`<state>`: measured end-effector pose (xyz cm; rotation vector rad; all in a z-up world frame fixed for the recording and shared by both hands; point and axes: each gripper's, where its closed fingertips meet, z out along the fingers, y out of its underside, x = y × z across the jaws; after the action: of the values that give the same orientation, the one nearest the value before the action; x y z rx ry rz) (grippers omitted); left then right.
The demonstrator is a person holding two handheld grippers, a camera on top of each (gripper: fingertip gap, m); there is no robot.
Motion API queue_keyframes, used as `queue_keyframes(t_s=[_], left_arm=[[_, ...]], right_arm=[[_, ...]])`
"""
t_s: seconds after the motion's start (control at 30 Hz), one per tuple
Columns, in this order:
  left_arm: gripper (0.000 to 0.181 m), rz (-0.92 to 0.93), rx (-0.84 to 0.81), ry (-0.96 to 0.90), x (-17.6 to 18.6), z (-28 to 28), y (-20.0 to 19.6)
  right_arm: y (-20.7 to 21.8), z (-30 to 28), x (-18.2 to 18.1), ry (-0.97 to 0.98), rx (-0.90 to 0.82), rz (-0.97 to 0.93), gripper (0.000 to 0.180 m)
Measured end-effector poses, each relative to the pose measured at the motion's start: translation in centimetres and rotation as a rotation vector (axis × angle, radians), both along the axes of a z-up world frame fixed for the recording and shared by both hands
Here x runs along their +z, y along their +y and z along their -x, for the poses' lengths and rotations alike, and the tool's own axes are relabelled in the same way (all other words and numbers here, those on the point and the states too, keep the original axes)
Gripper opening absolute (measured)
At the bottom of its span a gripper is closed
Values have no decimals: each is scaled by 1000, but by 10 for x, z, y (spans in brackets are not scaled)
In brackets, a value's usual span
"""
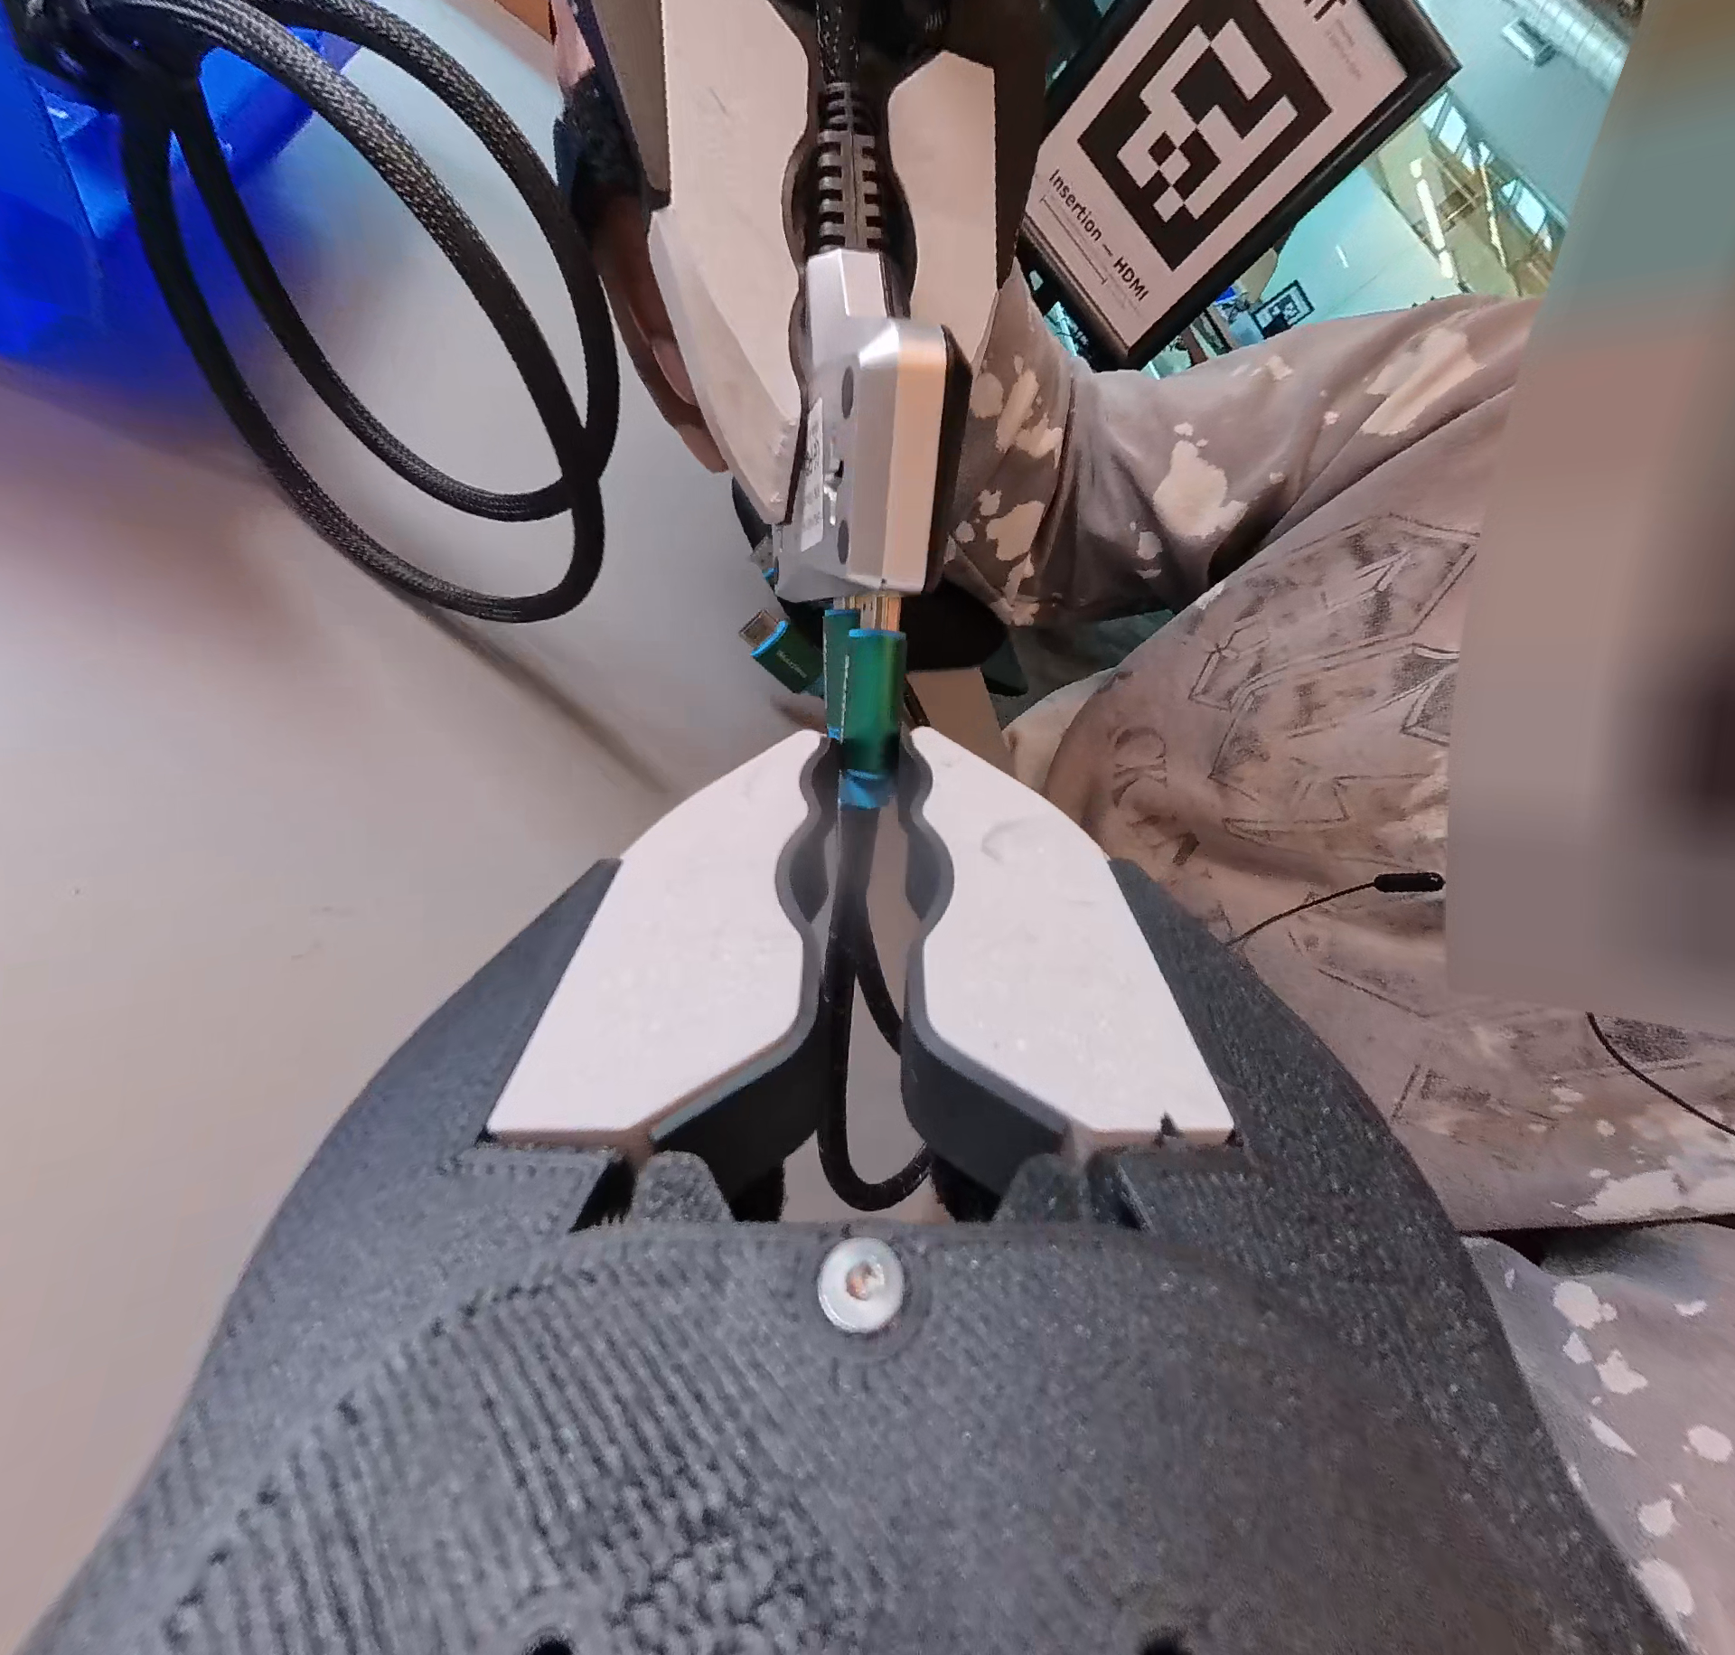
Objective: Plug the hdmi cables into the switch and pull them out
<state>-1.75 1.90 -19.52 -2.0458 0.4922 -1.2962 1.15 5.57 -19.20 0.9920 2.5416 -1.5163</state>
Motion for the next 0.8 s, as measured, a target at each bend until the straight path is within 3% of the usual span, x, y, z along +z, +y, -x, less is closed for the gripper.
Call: queue_keyframes(t_s=[0.3,0.5,0.57,0.7,0.8], left_arm=[[12,-3,56,-48,1,-4,16],[12,-43,131,-47,11,11,21],[13,-94,182,-28,17,18,24],[30,-154,221,90,23,27,20],[19,-211,247,186,30,28,19]], right_arm=[[-5,4,-12,-51,5,12,25],[-2,21,-3,20,-44,64,25],[0,25,1,43,-62,77,25],[0,29,15,101,-80,113,25],[1,34,30,174,-123,134,25]])
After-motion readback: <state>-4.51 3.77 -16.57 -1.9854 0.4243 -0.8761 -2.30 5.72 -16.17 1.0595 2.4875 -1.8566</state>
